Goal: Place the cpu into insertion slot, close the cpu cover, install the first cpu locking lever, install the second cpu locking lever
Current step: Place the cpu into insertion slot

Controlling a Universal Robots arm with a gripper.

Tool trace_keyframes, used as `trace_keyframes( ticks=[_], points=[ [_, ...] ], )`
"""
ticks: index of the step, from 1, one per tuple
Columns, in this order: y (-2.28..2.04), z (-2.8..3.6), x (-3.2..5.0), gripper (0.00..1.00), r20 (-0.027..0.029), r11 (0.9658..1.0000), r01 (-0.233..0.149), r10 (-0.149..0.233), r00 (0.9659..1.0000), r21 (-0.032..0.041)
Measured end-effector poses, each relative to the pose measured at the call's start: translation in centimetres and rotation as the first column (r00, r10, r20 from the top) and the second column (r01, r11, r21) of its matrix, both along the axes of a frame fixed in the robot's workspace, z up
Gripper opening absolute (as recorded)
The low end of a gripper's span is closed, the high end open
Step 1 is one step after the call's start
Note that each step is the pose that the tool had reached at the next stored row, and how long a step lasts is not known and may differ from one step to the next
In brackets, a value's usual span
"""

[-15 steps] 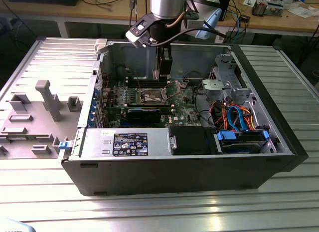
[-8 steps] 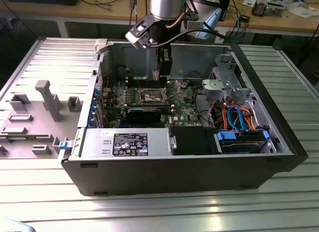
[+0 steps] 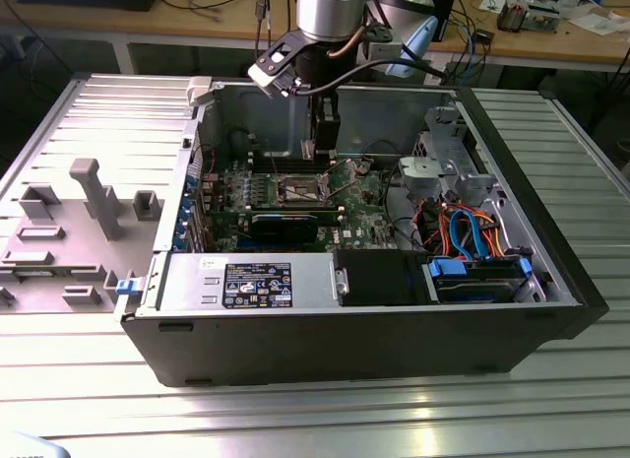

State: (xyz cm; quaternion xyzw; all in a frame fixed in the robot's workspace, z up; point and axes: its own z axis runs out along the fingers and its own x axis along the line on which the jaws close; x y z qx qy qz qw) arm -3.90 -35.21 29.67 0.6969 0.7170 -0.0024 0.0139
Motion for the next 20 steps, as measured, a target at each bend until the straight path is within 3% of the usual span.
trace_keyframes(
  ticks=[20],
  points=[
    [0.0,-0.44,0.0,0.55,0.0,1.0,0.0,0.0,1.0,0.0]
  ],
)
